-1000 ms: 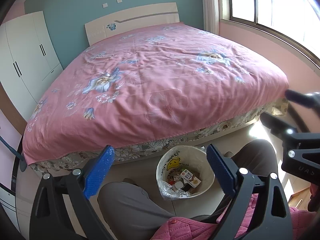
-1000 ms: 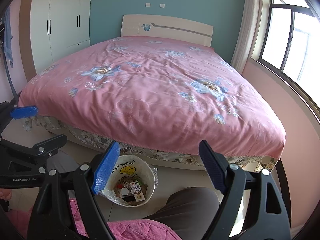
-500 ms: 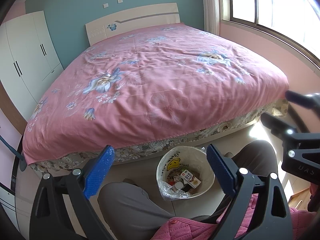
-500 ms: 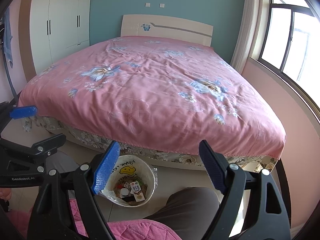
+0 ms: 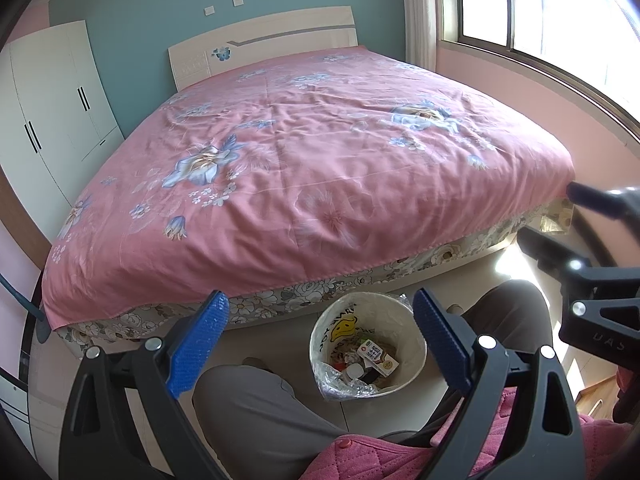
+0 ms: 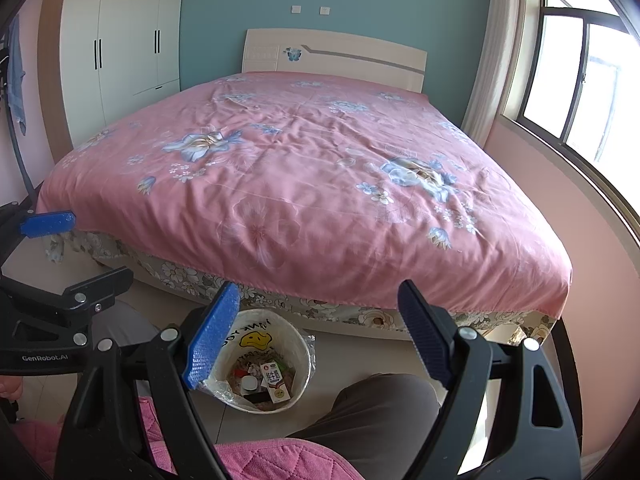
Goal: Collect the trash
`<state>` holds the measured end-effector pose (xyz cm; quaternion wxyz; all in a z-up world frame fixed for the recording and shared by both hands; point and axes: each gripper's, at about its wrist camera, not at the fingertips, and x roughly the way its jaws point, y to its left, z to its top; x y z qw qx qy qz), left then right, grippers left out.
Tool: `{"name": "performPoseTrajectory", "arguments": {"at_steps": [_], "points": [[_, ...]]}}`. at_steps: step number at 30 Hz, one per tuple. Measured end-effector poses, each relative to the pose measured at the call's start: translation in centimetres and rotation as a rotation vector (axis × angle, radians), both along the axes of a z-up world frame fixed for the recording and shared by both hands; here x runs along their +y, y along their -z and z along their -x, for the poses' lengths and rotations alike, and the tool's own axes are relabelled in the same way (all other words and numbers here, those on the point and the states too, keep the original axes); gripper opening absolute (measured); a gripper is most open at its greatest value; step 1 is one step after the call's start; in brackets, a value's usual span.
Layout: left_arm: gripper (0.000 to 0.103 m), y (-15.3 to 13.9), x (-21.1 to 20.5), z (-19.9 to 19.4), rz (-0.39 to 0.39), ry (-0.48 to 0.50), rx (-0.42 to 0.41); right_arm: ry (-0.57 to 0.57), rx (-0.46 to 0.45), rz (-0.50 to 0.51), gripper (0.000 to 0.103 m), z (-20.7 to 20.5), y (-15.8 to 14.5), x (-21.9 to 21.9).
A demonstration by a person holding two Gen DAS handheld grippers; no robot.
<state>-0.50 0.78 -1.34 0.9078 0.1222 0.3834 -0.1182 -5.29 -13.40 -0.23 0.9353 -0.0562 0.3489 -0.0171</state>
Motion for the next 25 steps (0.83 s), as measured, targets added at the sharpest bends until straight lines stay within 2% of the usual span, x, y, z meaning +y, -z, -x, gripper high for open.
{"name": "performPoseTrajectory", "arguments": {"at_steps": [25], "points": [[0.095,-0.04,-0.65,0.01,-0.008,-0.01,-0.016,-0.002,0.017,-0.014,0.081,-0.25,0.45,-0.2]]}}
